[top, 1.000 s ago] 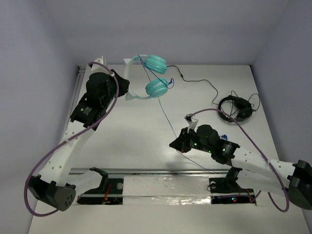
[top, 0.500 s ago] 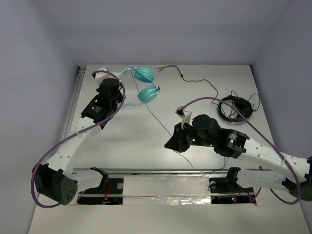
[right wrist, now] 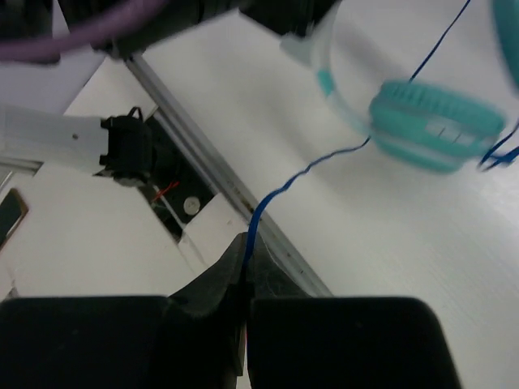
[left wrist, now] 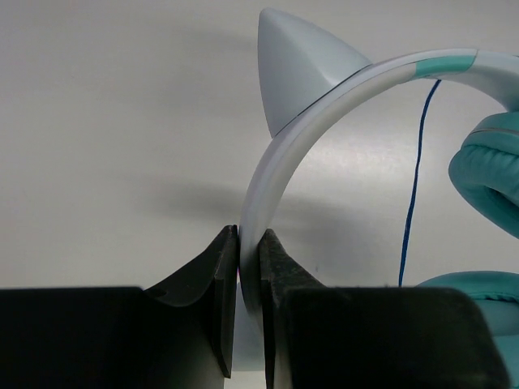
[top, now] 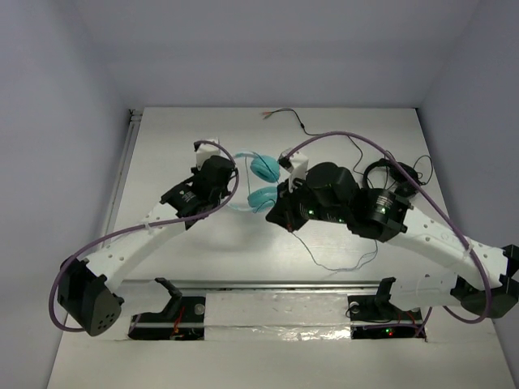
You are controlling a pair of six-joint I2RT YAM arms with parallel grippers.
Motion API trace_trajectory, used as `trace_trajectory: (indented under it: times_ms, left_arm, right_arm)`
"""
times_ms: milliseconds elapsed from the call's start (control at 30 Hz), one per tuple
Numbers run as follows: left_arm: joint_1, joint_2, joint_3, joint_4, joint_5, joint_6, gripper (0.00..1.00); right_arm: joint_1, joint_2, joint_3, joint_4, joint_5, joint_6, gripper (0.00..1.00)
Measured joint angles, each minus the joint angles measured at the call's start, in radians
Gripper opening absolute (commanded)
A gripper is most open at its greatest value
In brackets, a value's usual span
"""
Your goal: Wrap the headphones
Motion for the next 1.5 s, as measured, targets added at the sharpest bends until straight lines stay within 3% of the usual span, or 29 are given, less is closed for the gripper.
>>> trace_trajectory:
  times_ms: [367,867,967,1200,1500]
  left_arm:
    - [-0.063,-0.071,-0.117,-0.048,0.205,0.077,0.0]
    - [-0.076,-0.197,-0.13,-0.057,0.373,0.153,0.0]
    - [-0.076,-0.209,-0.128,-0.057,0.422,0.156,0.0]
    - [-0.076,-0.222,-0.069,-0.054,0.504,0.152,0.0]
    - [-0.068,-0.256,0.007,-0.029,0.534,0.125,0.0]
  right_arm:
    - [-0.067,0.174,0.176,-0.038,0.242,-0.153,0.0]
    - [-0.253,0.254,0.173,0.0,0.452,-0.255,0.0]
    - [-0.304,0.253,0.117,0.055,0.417,-0.249,0.0]
    - [-0.434,0.243,-0.064,0.193,0.161,-0.201,0.01]
    - [-0.476,0.054,-0.304,0.46,-0.05,-0.105,0.09]
